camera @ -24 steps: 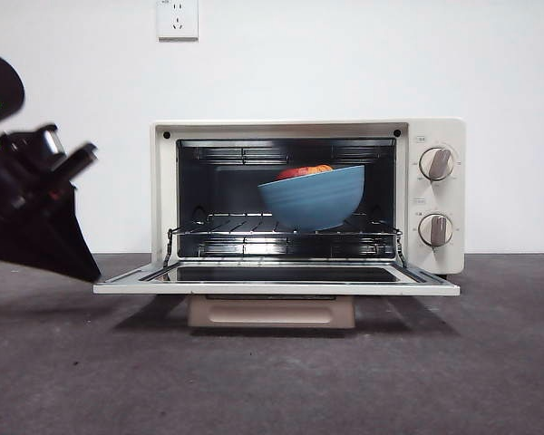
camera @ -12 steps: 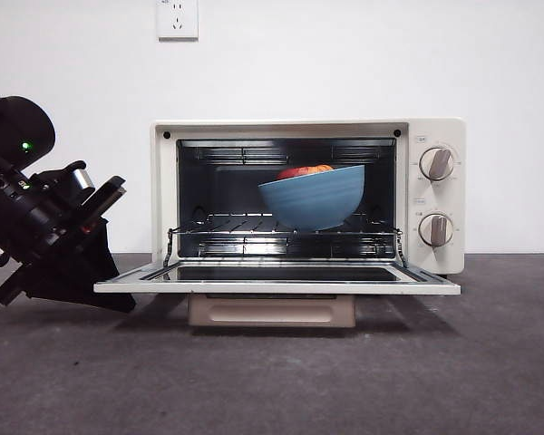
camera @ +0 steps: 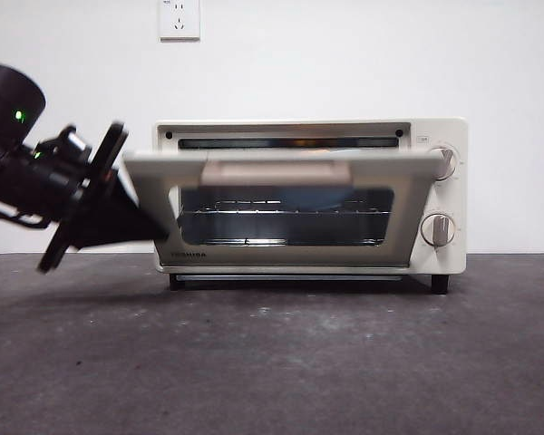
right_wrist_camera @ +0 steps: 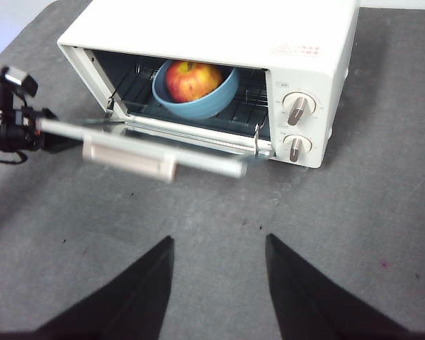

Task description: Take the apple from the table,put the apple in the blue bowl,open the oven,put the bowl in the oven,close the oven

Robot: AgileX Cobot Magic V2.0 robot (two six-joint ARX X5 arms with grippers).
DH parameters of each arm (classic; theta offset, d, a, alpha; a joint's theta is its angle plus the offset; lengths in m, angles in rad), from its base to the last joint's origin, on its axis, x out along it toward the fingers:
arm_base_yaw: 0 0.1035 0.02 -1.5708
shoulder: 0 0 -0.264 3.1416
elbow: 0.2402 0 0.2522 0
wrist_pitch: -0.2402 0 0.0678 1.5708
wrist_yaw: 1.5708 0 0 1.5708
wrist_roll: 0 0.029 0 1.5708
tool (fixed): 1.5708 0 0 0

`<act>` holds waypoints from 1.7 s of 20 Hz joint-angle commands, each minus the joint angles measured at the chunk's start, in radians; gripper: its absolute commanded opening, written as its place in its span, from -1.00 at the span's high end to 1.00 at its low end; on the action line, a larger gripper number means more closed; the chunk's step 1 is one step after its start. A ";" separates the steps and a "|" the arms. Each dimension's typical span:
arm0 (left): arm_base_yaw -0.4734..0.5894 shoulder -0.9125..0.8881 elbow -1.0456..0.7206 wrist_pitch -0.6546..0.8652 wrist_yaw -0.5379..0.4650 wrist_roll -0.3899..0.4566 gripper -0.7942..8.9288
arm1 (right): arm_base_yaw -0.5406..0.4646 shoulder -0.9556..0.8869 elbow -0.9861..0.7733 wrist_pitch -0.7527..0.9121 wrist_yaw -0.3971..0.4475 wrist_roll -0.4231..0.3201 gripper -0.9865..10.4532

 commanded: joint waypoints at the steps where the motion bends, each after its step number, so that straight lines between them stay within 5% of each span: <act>1: 0.000 0.011 0.024 0.122 -0.008 -0.102 0.82 | 0.006 0.006 0.022 0.005 0.004 0.013 0.47; 10: 0.000 -0.014 0.056 0.153 -0.063 -0.136 0.82 | 0.006 0.006 0.014 -0.027 0.004 0.006 0.47; 14: -0.027 -0.084 0.056 0.053 -0.073 -0.073 0.82 | 0.006 -0.008 -0.051 0.021 0.003 0.006 0.47; 24: -0.130 -0.402 0.056 -0.391 -0.355 0.208 0.82 | 0.006 -0.143 -0.473 0.509 -0.011 -0.044 0.47; 30: -0.198 -0.558 0.055 -0.510 -0.433 0.231 0.82 | 0.006 -0.156 -0.686 0.845 -0.012 -0.068 0.57; 34: -0.237 -0.626 0.055 -0.562 -0.513 0.231 0.82 | 0.005 -0.136 -0.760 0.967 -0.014 -0.068 0.81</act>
